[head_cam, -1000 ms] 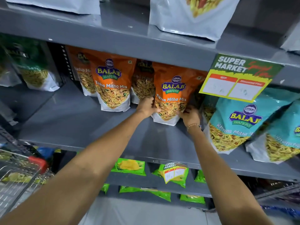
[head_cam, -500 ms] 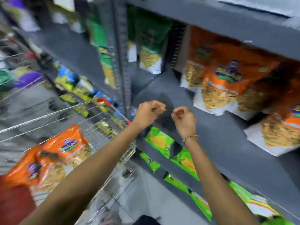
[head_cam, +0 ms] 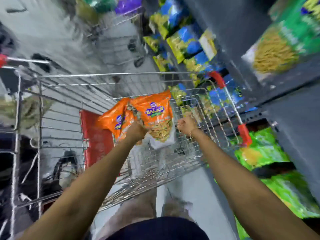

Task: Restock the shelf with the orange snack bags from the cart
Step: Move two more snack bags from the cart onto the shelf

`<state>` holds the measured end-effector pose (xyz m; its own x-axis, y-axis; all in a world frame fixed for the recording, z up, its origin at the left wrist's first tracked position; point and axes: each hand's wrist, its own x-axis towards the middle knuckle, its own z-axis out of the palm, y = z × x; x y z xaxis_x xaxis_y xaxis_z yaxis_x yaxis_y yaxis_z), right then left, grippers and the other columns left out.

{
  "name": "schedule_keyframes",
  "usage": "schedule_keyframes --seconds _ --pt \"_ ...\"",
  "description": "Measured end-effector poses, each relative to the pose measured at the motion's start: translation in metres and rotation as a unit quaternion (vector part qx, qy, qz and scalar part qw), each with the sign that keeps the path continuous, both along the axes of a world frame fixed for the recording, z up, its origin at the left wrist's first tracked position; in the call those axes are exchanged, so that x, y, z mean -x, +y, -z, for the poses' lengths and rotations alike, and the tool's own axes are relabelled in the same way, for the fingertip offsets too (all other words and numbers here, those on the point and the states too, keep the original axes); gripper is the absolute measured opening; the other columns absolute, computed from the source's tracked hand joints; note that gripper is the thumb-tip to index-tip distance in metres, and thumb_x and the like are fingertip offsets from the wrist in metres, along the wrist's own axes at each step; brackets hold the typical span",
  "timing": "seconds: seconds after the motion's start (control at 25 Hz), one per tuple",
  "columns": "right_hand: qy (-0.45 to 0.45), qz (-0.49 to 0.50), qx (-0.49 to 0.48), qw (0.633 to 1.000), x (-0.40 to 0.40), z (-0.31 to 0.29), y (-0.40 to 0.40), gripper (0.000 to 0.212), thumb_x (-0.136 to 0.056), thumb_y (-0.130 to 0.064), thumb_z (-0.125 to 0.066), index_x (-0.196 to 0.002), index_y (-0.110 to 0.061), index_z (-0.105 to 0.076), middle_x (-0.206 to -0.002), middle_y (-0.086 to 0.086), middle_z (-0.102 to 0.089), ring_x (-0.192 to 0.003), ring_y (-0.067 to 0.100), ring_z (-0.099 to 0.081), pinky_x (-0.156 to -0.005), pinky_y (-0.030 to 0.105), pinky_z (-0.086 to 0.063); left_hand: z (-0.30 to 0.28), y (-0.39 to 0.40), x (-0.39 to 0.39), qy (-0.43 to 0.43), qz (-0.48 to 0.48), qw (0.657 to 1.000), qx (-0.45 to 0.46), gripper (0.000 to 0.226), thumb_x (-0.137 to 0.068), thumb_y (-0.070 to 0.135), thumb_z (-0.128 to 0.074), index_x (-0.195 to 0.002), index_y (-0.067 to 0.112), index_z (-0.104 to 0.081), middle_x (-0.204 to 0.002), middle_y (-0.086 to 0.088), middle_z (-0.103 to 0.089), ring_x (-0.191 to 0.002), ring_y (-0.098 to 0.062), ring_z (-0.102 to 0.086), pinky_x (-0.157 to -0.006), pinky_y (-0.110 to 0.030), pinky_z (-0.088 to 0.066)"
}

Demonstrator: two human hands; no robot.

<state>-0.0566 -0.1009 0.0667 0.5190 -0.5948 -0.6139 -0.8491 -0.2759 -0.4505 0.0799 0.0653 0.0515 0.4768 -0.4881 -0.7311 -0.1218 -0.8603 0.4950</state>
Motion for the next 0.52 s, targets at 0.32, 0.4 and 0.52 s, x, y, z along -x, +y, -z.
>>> schedule_keyframes --seconds 0.32,0.4,0.52 --pt "0.092 -0.021 -0.101 0.990 -0.021 0.095 -0.004 0.029 -0.081 -0.020 -0.066 -0.104 -0.002 -0.061 -0.108 0.013 -0.064 -0.099 0.028 -0.059 -0.088 0.040 -0.051 0.060 -0.009 0.012 0.134 0.018 0.991 0.022 0.019 -0.092 0.001 -0.038 -0.082 0.003 -0.054 -0.082 -0.005 -0.049 -0.076 -0.017 -0.047 -0.081 -0.045 -0.048" --pt "0.067 0.009 -0.130 0.989 -0.028 0.107 -0.005 0.047 -0.079 -0.016 -0.069 -0.122 -0.008 -0.052 -0.125 0.013 -0.059 -0.115 0.032 -0.055 -0.099 0.048 -0.047 0.084 -0.013 0.013 0.137 -0.052 0.989 0.035 0.027 -0.093 0.002 -0.031 -0.074 0.007 -0.049 -0.077 -0.012 -0.051 -0.070 -0.021 -0.048 -0.061 -0.035 -0.047" --pt "0.028 0.061 -0.141 0.988 -0.027 0.119 -0.006 0.058 -0.075 -0.008 -0.071 -0.128 -0.006 -0.047 -0.130 0.016 -0.057 -0.121 0.032 -0.051 -0.105 0.049 -0.042 0.096 -0.017 0.018 0.095 -0.130 0.986 0.044 0.031 -0.096 0.013 -0.029 -0.113 -0.003 -0.049 -0.099 -0.026 -0.057 -0.079 -0.028 -0.052 -0.059 -0.032 -0.047"
